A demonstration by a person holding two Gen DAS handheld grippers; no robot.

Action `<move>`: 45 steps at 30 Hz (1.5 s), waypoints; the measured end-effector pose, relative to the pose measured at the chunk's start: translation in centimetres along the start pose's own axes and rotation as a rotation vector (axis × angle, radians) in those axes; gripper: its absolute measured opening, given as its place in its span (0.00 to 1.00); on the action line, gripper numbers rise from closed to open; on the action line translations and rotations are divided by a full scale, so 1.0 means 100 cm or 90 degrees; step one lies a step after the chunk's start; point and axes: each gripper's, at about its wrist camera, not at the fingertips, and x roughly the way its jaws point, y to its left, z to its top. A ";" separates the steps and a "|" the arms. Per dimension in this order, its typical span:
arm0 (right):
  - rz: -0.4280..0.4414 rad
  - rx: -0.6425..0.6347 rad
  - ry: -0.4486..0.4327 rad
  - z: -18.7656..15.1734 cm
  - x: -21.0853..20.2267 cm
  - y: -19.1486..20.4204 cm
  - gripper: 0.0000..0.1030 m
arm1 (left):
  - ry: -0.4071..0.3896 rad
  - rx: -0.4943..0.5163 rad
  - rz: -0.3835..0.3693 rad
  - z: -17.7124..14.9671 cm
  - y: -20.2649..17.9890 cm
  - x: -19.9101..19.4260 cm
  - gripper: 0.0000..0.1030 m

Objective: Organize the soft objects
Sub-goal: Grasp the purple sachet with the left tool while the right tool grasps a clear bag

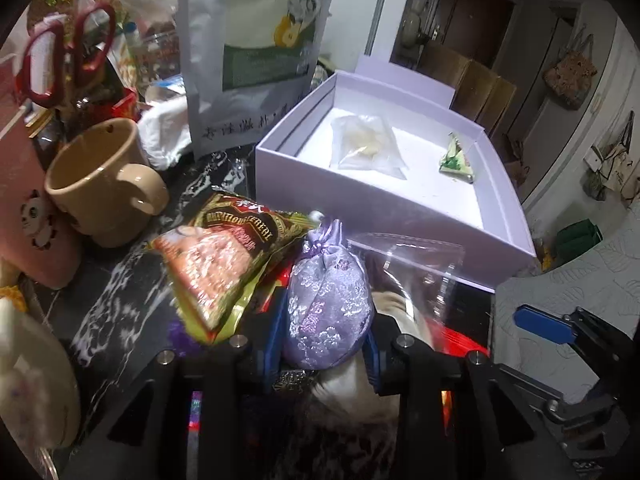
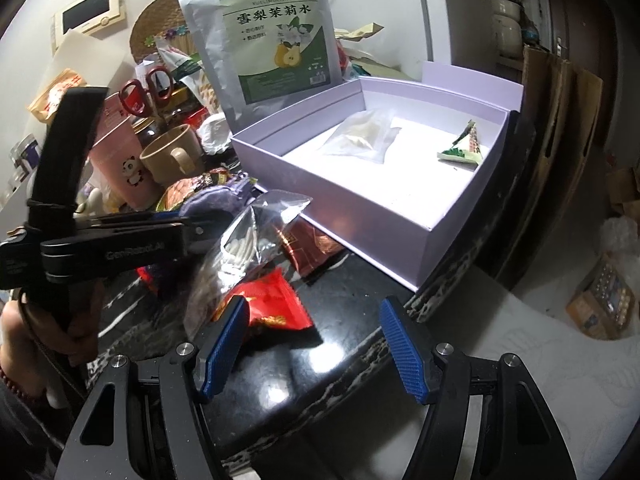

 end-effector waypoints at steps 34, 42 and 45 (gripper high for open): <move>0.105 -0.019 0.040 0.030 0.058 0.038 0.67 | 0.019 -0.152 0.059 -0.077 0.059 -0.040 0.33; 0.109 -0.016 0.051 0.029 0.069 0.046 0.67 | -0.005 -0.126 0.070 -0.080 0.060 -0.031 0.35; 0.096 -0.039 0.051 0.028 0.072 0.053 0.52 | -0.009 -0.119 0.080 -0.077 0.057 -0.028 0.35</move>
